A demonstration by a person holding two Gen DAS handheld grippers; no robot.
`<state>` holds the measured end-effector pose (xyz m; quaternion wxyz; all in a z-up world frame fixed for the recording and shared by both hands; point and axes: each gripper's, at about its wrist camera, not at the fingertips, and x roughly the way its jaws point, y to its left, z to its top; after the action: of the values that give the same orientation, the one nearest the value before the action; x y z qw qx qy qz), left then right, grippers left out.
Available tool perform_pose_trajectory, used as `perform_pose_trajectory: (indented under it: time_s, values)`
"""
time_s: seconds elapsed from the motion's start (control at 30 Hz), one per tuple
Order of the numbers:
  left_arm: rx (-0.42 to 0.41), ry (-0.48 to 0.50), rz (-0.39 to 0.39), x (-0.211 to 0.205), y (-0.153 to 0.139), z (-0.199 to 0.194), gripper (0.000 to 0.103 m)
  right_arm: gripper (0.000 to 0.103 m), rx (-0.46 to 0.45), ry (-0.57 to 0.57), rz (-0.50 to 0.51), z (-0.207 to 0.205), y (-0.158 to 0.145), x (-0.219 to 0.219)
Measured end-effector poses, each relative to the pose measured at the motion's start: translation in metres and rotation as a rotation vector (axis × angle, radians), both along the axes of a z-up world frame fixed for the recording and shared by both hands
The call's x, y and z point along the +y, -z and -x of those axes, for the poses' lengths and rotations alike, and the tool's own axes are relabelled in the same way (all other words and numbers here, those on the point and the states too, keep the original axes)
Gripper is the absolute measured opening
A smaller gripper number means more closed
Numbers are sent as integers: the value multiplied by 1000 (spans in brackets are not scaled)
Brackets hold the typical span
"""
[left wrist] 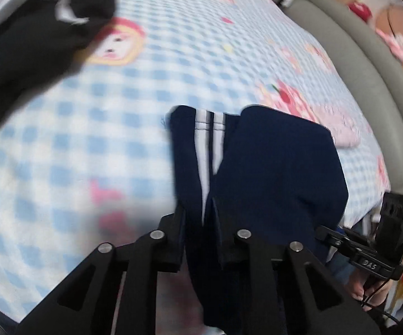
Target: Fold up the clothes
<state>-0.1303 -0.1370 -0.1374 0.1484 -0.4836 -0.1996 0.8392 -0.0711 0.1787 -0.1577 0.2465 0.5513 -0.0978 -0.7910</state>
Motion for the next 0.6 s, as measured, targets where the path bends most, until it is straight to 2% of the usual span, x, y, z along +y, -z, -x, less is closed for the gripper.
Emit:
perform_pose_trajectory:
  time_s: [0.07,0.17,0.3,0.33,0.37,0.43,0.5,0.53,0.57,0.6]
  values:
    - [2,-5,-9,-2,-1,3,21,31,2,20,43,0,-6,8]
    - [5,-12,-22,-5,-3,7,21,38,82,50,53,5,-29,20]
    - [10,-22,-39,-9,-5,12,23,38,118,97,51,26,-44,25]
    - [10,-24,-43,-10,-5,13,30,39,122,107,53,32,-47,25]
    - [-18,-13,-41,-2,3,21,42,43,126,117,56,38,-50,26]
    - [-73,9,-35,14,17,37,56,46,143,102,78,46,-59,17]
    - [-111,28,-42,20,29,38,54,47,143,62,81,48,-61,2]
    - [-99,27,-18,23,30,34,49,47,137,48,75,48,-60,-5]
    - [-75,32,18,26,27,30,33,47,116,41,66,48,-54,-11]
    - [-51,38,54,29,24,26,25,47,102,37,62,47,-49,-14]
